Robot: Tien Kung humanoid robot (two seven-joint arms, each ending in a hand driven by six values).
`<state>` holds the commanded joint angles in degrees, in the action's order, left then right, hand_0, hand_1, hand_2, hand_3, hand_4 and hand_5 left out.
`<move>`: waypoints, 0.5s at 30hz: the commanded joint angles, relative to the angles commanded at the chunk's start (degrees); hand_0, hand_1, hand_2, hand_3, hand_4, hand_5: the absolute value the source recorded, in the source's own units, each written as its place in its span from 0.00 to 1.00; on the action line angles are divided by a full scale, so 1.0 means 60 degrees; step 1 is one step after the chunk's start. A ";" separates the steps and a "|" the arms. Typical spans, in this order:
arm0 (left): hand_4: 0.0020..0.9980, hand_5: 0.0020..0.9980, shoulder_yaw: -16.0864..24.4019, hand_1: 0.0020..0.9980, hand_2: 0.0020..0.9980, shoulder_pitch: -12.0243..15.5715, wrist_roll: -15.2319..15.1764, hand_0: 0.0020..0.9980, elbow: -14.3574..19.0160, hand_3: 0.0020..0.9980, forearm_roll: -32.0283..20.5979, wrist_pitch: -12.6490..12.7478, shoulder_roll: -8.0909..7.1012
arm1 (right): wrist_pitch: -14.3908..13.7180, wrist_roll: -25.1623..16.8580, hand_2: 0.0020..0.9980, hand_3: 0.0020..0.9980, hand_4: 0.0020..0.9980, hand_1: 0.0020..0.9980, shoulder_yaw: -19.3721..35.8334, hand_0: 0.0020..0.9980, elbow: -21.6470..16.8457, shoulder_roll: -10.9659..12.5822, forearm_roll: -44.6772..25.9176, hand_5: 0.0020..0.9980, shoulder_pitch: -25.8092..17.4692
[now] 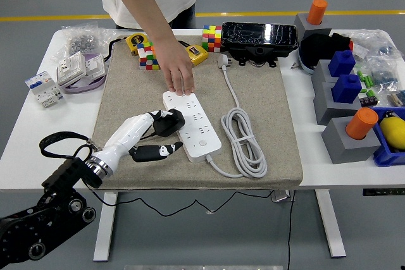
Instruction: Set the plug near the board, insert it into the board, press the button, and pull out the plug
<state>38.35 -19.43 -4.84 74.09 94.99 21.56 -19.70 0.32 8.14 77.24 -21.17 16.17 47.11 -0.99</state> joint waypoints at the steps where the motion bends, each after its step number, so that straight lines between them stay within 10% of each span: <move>1: 0.78 0.47 -0.0003 0.80 0.79 -0.0037 0.0001 0.76 -0.0005 0.78 -0.0009 -0.0004 0.0037 | 0.0003 0.0002 0.60 0.54 0.88 0.63 -0.0001 0.53 0.0000 -0.0001 -0.0001 0.41 0.0006; 15: 0.78 0.47 -0.0061 0.80 0.79 -0.0448 0.0166 0.77 -0.0243 0.78 0.0074 -0.0059 0.0407 | 0.0007 0.0007 0.60 0.54 0.88 0.63 -0.0019 0.53 -0.0027 -0.0002 -0.0023 0.41 0.0012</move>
<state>37.98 -22.12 -3.84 72.64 95.44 21.21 -17.26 0.36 8.18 77.13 -21.33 16.16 46.97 -0.92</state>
